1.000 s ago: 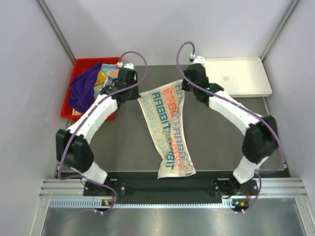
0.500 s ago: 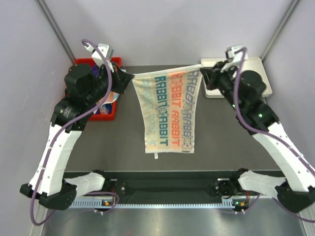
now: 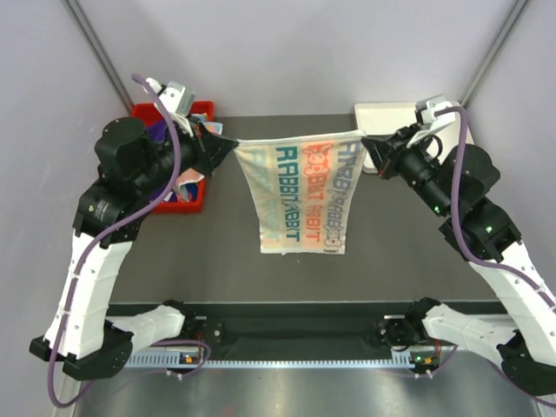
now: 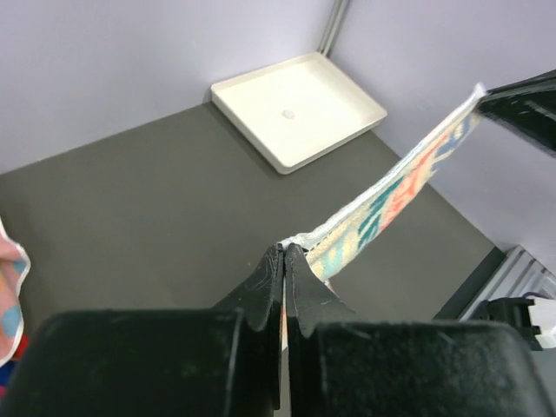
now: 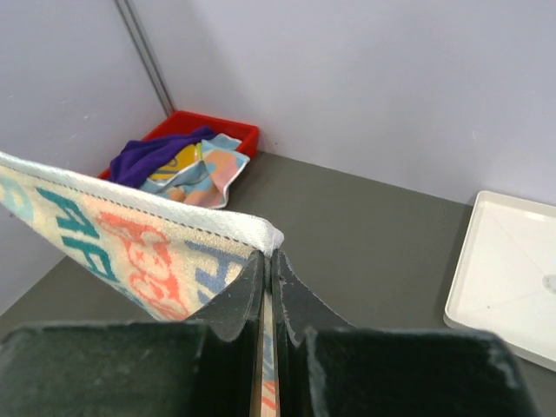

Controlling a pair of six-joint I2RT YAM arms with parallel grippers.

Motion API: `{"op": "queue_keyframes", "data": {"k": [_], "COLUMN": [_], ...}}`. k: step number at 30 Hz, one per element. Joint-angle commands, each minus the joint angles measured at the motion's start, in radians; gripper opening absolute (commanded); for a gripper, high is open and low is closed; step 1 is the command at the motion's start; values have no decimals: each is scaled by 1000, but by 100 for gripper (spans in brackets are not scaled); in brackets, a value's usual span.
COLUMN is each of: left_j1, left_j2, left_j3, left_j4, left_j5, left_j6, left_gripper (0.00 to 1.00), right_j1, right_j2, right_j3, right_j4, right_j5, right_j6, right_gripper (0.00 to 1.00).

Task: Fold and stack the towels
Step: Flatten out the crumpled towel

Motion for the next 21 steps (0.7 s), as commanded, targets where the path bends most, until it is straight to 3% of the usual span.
{"op": "queue_keyframes", "data": {"k": [1, 10, 17, 21], "left_j1": [11, 11, 11, 12], "left_j2": [-35, -4, 86, 191], "left_j3": [107, 256, 278, 204], "left_j4": [14, -13, -50, 34], "left_j5": [52, 103, -55, -84], "left_j6": [-8, -91, -138, -164], "left_gripper": [0, 0, 0, 0], "right_j1": [10, 19, 18, 2], "right_j2": [-20, -6, 101, 220], "right_j3": [101, 270, 282, 282], "right_j4": [-37, -98, -84, -49], "right_j5": [-10, -122, -65, -22], "right_j6": [-12, 54, 33, 1], "right_gripper": [0, 0, 0, 0]}}
